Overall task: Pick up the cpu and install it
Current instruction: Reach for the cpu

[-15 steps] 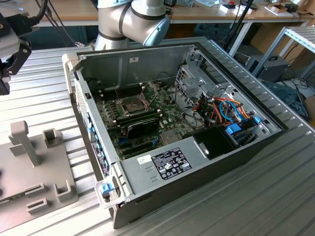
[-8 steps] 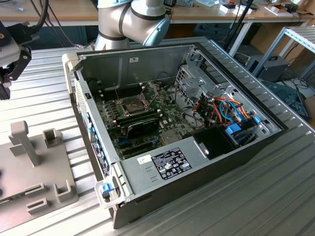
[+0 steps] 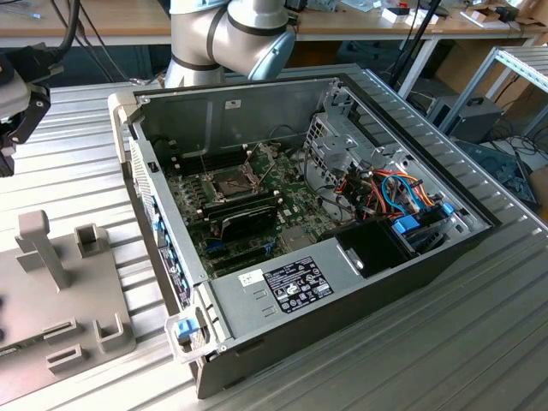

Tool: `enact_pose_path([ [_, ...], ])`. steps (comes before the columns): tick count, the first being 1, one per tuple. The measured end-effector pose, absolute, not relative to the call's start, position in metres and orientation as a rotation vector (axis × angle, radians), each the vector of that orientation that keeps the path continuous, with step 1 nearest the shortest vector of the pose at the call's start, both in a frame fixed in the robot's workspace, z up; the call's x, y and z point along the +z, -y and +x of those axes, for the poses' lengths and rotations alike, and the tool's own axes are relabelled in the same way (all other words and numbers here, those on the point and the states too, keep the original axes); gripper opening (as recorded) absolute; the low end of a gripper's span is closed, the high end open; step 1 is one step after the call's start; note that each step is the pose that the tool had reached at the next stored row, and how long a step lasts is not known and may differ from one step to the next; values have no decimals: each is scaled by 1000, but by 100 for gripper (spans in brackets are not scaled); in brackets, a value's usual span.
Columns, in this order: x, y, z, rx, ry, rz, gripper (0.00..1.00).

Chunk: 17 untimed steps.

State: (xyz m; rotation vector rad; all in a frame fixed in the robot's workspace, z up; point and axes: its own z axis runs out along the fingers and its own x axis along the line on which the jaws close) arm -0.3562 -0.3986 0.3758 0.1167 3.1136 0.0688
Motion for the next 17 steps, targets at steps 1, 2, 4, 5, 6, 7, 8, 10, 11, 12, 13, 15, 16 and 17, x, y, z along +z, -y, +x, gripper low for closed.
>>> enact_pose_path([
  [1, 375, 399, -359, 69, -3114, 117, 11],
  [2, 374, 399, -363, 69, -3114, 117, 11],
  [4, 373, 399, -368, 69, -3114, 117, 11],
  [5, 372, 399, -373, 69, -3114, 116, 11],
  [6, 371, 399, -378, 69, -3114, 116, 11],
  [7, 371, 399, -381, 69, -3114, 117, 11],
  [8, 370, 399, -386, 69, -3114, 117, 11],
  [10, 366, 399, -399, 69, -3114, 117, 11],
  [11, 365, 399, -401, 69, -3114, 117, 11],
  [12, 364, 399, -403, 69, -3114, 117, 11],
  [13, 362, 399, -405, 69, -3114, 117, 11],
  [15, 359, 399, -408, 69, -3114, 117, 11],
  [16, 356, 399, -410, 69, -3114, 117, 11],
  [17, 355, 399, -411, 69, -3114, 117, 11],
])
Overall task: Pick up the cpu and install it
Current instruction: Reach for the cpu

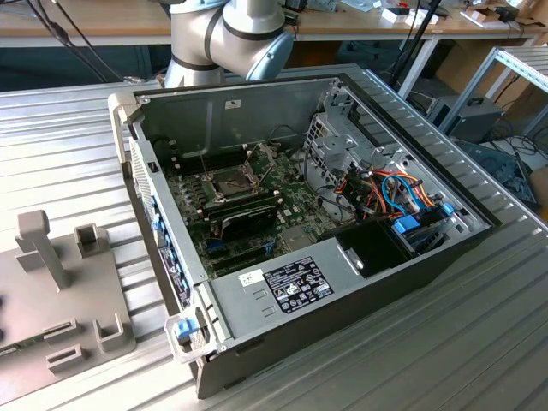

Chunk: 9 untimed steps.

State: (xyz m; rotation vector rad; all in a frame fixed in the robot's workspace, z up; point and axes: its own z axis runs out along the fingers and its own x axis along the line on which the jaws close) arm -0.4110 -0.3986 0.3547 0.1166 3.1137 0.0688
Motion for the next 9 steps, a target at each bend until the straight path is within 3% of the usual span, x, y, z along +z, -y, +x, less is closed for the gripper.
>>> enact_pose_path([
  [9, 352, 399, -414, 69, -3114, 117, 11],
])
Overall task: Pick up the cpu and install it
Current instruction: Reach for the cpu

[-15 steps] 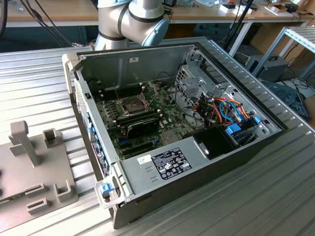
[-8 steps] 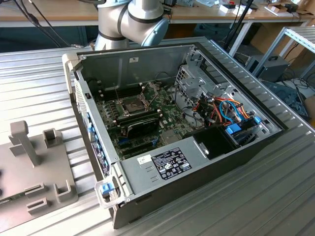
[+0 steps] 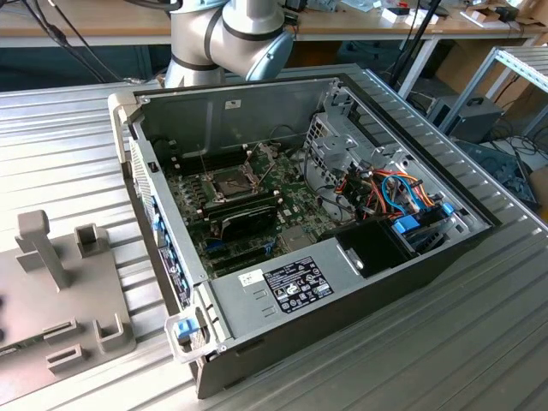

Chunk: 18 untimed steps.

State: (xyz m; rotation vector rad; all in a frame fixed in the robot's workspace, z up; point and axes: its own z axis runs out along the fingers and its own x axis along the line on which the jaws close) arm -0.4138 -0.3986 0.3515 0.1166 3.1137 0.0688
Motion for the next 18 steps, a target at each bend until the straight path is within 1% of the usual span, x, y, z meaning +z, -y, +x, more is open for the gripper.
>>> enact_pose_path([
  [18, 327, 399, -438, 69, -3113, 115, 11],
])
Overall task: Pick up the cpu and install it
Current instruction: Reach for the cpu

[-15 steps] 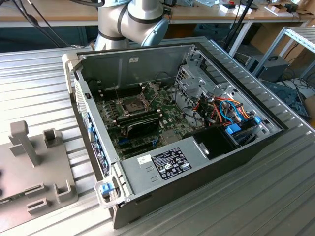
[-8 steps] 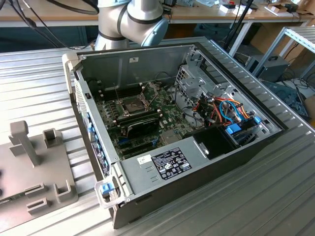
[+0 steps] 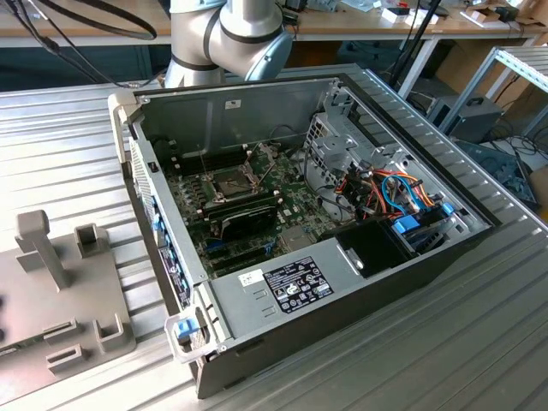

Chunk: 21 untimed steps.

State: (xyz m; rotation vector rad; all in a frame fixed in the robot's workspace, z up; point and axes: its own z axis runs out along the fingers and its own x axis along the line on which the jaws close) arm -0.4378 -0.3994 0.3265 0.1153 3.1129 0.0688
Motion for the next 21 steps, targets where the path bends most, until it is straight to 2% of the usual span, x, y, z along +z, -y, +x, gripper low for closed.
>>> enact_pose_path([
  [13, 322, 421, -441, 69, -3113, 115, 11],
  [21, 321, 422, -441, 69, -3113, 115, 11],
])
